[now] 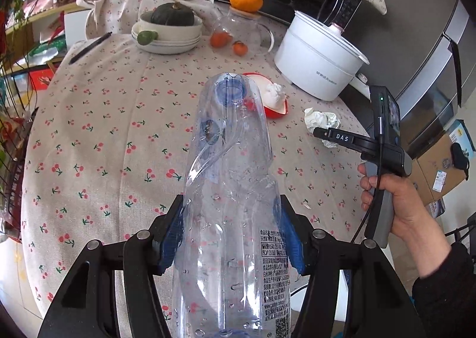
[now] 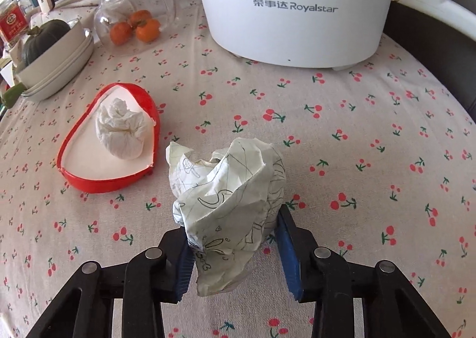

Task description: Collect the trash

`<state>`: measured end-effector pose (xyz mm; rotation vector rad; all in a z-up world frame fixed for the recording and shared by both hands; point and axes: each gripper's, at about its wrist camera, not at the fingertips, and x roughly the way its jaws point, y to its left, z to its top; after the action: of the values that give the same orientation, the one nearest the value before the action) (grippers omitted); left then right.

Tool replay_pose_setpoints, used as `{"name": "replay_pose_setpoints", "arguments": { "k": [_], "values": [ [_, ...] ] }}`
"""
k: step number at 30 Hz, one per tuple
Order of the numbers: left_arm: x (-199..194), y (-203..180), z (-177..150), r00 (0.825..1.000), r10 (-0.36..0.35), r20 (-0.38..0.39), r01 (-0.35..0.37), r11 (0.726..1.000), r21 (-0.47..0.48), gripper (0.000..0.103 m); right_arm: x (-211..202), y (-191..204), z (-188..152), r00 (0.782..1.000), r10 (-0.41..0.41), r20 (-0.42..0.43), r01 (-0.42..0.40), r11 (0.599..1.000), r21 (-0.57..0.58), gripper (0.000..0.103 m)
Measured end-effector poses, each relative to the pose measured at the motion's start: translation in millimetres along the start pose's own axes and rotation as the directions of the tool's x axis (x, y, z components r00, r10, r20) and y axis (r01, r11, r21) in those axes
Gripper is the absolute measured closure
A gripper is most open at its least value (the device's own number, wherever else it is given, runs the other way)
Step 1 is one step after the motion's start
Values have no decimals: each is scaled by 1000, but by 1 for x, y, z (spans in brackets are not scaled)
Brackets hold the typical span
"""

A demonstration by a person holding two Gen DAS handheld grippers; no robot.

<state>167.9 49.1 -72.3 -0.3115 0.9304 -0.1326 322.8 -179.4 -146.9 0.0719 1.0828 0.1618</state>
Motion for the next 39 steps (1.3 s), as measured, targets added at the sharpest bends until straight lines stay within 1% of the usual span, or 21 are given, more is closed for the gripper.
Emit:
{"name": "replay_pose_setpoints", "arguments": {
  "k": [3, 7, 10, 14, 16, 19, 21, 23, 27, 31, 35, 39],
  "values": [
    [-4, -9, -5, 1000, -20, 4, 20, 1000, 14, 41, -18, -2, -7, 1000, 13, 2, -13, 1000, -6, 60],
    [-9, -22, -12, 998, -60, 5, 60, 998, 33, 41, -52, -4, -17, 1000, 23, 8, -23, 1000, -17, 60],
    [-14, -33, -18, 996, -84, 7, 83, 995, 58, 41, -79, -10, -24, 999, 36, 11, -36, 999, -3, 60],
    [-21, -48, -24, 993, -118, -2, 118, 989, 94, 41, -112, -21, -41, 998, 66, -5, -66, 996, 53, 60],
    [-24, -56, -28, 992, -129, -8, 129, 984, 118, 41, -123, -28, -52, 996, 80, -33, -77, 993, 90, 60],
    [-28, -68, -34, 989, -149, -24, 151, 977, 153, 41, -136, -41, -74, 992, 74, -98, -59, 988, 144, 60],
    [-30, -76, -38, 986, -163, -40, 168, 970, 173, 41, -144, -52, -89, 986, 108, -127, -82, 977, 196, 60],
    [-31, -85, -42, 983, -176, -59, 185, 963, 195, 41, -154, -63, -103, 983, 131, -131, -99, 969, 227, 60],
    [-34, -108, -53, 976, -195, -101, 215, 942, 256, 41, -178, -85, -121, 987, 110, -120, -78, 967, 244, 60],
    [-26, -137, -69, 959, -223, -173, 267, 915, 302, 41, -198, -112, -142, 988, 106, -116, -69, 956, 285, 60],
    [-9, -167, -89, 935, -243, -259, 323, 887, 331, 41, -211, -132, -157, 990, 66, -126, -27, 957, 288, 60],
    [9, -199, -114, 909, -244, -338, 365, 858, 361, 41, -220, -153, -168, 991, 35, -132, 6, 955, 296, 60]
  ]
}}
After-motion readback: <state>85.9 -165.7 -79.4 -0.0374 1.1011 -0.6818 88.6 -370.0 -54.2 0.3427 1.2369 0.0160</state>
